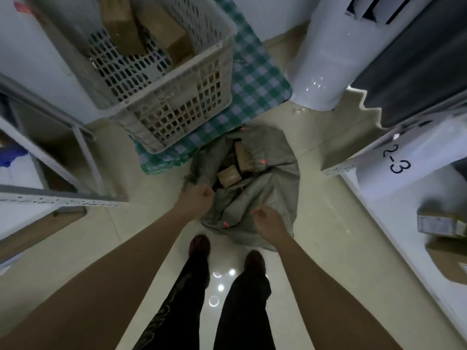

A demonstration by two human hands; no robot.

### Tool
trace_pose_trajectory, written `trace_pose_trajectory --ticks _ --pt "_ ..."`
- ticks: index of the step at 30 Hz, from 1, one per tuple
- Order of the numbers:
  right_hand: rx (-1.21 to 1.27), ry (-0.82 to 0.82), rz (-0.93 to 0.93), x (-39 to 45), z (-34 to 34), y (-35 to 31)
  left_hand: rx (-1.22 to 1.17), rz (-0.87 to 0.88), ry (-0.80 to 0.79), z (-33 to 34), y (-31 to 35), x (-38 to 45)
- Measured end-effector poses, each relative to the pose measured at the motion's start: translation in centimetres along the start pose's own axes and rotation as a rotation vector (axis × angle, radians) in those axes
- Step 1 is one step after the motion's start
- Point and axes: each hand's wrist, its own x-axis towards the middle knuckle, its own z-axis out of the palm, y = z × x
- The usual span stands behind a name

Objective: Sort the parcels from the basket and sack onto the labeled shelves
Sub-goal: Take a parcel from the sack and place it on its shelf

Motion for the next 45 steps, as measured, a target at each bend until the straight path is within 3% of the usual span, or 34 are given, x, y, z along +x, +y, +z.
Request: trace_pose_trajectory --ticks 7,13,19,21,23,25,26,31,35,41,43,45 --pt "-0.072 0.027 0.053 11.1 4.2 3.2 0.186 0.013 -0.151 5.9 -4.6 13.2" --pt "-0.266 -0.016 0.012 23.5 6.9 6.9 0.384 0.128 -0.117 11.7 -7.4 24.3" --pt "-0.532 0.059 -0.183 36.8 10.4 12.3 0.443 0.224 -0.075 18.4 -10.8 35.9" --pt "-0.691 0.156 -0.249 41.1 11.3 14.1 0.519 0.271 -0.037 20.0 -11.4 39.4" --pt "-0.835 0.368 -0.340 45.1 11.3 15.1 0.615 0.307 0.049 21.3 -11.6 42.9" --pt "-0.788 0.614 -0.375 48.5 10.4 15.0 0.623 0.363 0.133 22.4 -11.5 46.6" --pt "-0.763 0.660 -0.345 50.0 9.6 14.8 0.608 0.393 0.152 22.8 -11.2 48.5" --pt "-0.690 0.531 -0.146 55.9 5.5 14.6 0.676 0.512 0.188 23.8 -8.9 54.4" --pt "-0.832 0.652 -0.199 55.5 4.7 14.5 0.814 0.556 0.229 24.1 -8.9 54.7" --pt "-0.919 0.294 -0.209 51.5 6.1 15.0 0.774 0.476 0.206 24.2 -9.8 51.2" --pt "-0.846 0.259 -0.166 50.4 6.1 15.4 0.766 0.477 0.249 24.1 -9.7 50.5" --pt "-0.698 0.324 -0.143 49.3 5.3 15.9 0.721 0.494 0.295 23.7 -9.6 50.3"
